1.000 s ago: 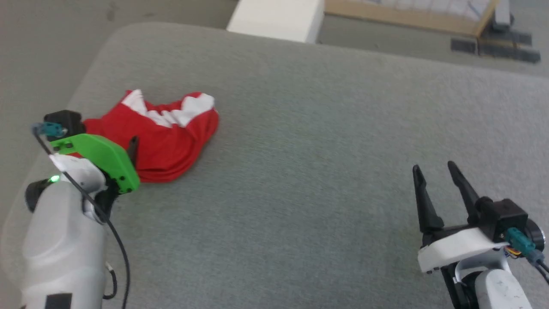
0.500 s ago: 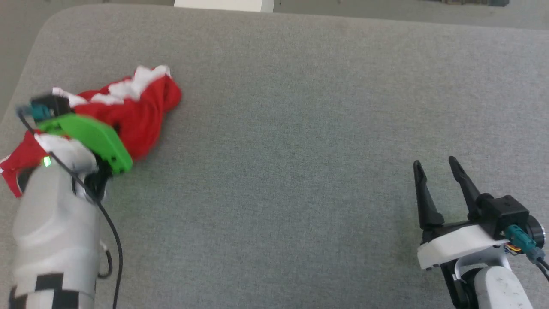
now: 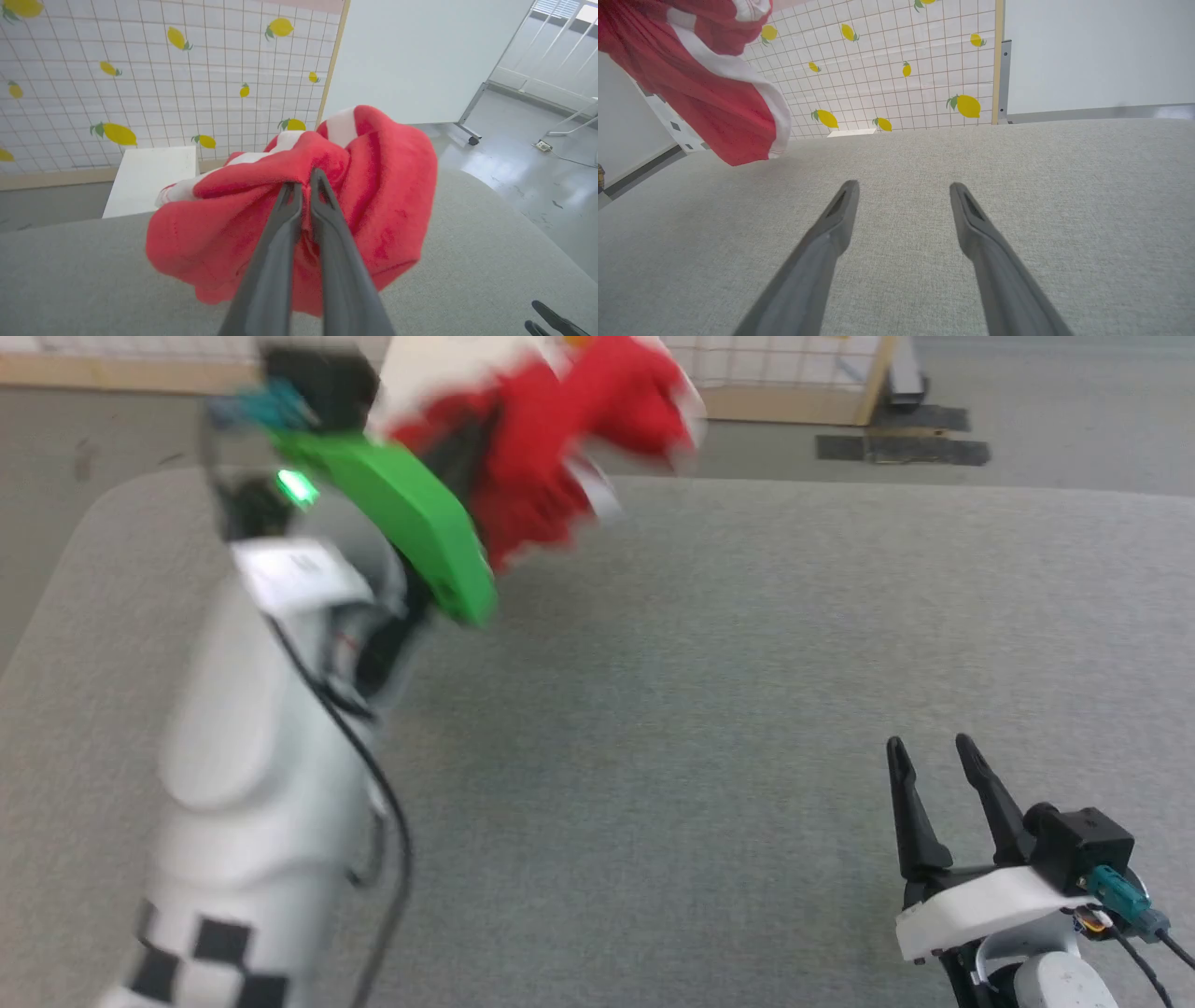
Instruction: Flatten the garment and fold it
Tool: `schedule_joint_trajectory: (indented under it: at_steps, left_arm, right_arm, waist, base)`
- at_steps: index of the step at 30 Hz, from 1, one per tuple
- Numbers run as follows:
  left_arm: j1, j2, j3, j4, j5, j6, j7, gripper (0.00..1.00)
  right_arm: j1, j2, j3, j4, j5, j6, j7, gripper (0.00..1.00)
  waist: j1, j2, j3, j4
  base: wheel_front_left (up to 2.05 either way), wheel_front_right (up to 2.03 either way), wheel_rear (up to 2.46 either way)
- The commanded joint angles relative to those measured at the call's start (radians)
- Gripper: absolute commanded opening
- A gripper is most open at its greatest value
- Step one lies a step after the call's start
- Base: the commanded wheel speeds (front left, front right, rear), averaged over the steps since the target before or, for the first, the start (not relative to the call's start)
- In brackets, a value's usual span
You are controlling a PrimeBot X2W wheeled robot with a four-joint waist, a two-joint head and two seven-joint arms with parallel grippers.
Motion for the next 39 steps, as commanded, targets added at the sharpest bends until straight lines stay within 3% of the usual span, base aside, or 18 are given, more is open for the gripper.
schedule_joint_trajectory:
  at_steps: [1, 6, 7, 11, 12, 13, 18, 23, 29, 33, 39]
  left_arm:
    - [0.058, -0.018, -0.018, -0.001, -0.020, -0.007, 0.010, 0.00]
    - [0.213, -0.061, -0.118, 0.041, -0.045, -0.007, 0.052, 0.00]
    - [0.310, -0.074, -0.205, 0.082, -0.072, -0.007, 0.114, 0.00]
    - [0.396, -0.077, -0.265, 0.109, -0.109, -0.007, 0.185, 0.00]
    - [0.404, -0.076, -0.261, 0.102, -0.112, -0.006, 0.177, 0.36]
    - [0.408, -0.074, -0.250, 0.089, -0.117, -0.003, 0.159, 1.00]
    - [0.396, -0.080, -0.148, -0.014, -0.169, 0.025, 0.053, 1.00]
    - [0.420, -0.030, -0.018, -0.120, -0.154, 0.082, -0.104, 1.00]
    - [0.546, 0.052, 0.089, -0.179, 0.004, 0.162, -0.418, 1.00]
    - [0.655, 0.060, 0.102, -0.173, 0.081, 0.201, -0.569, 1.00]
    - [0.757, 0.018, 0.131, -0.194, 0.091, 0.233, -0.611, 1.00]
  right_arm:
    - [0.005, 0.000, 0.000, 0.007, 0.010, -0.002, -0.010, 1.00]
    - [-0.003, 0.000, 0.005, 0.024, 0.020, -0.002, -0.021, 1.00]
    - [-0.003, 0.000, 0.004, 0.033, 0.023, -0.002, -0.025, 1.00]
    - [0.006, 0.000, -0.007, 0.039, 0.026, -0.002, -0.028, 1.00]
    - [0.008, 0.000, -0.009, 0.040, 0.027, -0.002, -0.029, 1.00]
    - [0.012, 0.000, -0.012, 0.041, 0.027, -0.002, -0.030, 1.00]
    - [0.024, 0.000, -0.016, 0.045, 0.027, -0.002, -0.031, 1.00]
    - [0.026, 0.000, -0.001, 0.048, 0.035, -0.002, -0.031, 1.00]
    - [0.026, 0.000, 0.009, 0.053, 0.035, -0.002, -0.014, 1.00]
    - [0.015, 0.000, -0.005, 0.070, 0.033, -0.002, 0.078, 1.00]
    - [-0.070, 0.000, 0.016, 0.085, -0.029, -0.002, 0.309, 1.00]
  waist:
    - [0.0001, -0.0001, -0.023, -0.055]
    - [0.0001, -0.0001, -0.009, -0.112]
    - [0.0001, -0.0001, -0.007, -0.142]
    - [0.0001, -0.0001, -0.012, -0.157]
    - [0.0001, -0.0001, -0.016, -0.157]
    - [0.0001, -0.0001, -0.020, -0.155]
    - [0.0001, -0.0001, -0.049, -0.130]
    - [0.0001, -0.0001, -0.078, -0.113]
    - [0.0001, -0.0001, -0.081, -0.096]
    - [0.0001, -0.0001, -0.072, -0.079]
    - [0.0001, -0.0001, -0.052, -0.058]
  base:
    - [0.00, 0.00, 0.00]
    - [0.00, 0.00, 0.00]
    - [0.00, 0.00, 0.00]
    - [0.00, 0.00, 0.00]
    - [0.00, 0.00, 0.00]
    - [0.00, 0.00, 0.00]
    - [0.00, 0.00, 0.00]
    - [0.00, 0.00, 0.00]
    - [0.00, 0.00, 0.00]
    - [0.00, 0.00, 0.00]
    - [0.00, 0.00, 0.00]
